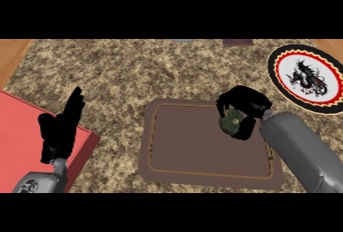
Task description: Pick the squash from the tray and place it in the plate
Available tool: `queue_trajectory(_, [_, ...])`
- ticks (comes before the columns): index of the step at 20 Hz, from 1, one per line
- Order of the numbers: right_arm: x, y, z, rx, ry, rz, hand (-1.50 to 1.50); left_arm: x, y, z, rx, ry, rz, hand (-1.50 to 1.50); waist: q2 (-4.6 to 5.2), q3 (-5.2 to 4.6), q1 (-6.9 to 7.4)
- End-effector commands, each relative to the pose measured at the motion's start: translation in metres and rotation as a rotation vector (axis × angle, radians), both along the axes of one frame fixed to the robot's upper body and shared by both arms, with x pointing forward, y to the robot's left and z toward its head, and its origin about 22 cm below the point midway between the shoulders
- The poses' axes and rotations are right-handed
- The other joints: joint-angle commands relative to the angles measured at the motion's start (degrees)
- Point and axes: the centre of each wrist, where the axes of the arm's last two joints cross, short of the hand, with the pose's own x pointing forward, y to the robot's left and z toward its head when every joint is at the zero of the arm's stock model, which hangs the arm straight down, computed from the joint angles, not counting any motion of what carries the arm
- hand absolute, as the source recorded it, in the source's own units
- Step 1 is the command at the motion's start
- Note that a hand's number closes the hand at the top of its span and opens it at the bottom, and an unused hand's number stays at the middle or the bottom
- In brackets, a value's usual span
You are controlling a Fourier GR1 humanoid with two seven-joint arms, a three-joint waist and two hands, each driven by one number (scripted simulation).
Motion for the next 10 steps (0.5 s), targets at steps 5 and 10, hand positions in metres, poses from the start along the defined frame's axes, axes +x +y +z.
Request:
queue_trajectory(5, [0.002, -0.093, 0.003, 0.048, -0.177, -0.332, 1.5, -0.018, -0.012, -0.025, -0.032, 0.103, -0.015, 0.0, 0.47, -0.64, 0.18])
queue_trajectory(10, [0.009, -0.106, 0.053, 0.166, -0.324, -0.338, 1.5, -0.015, -0.005, -0.033, -0.025, 0.122, 0.006, 0.0, 0.17, -0.74, -0.88])
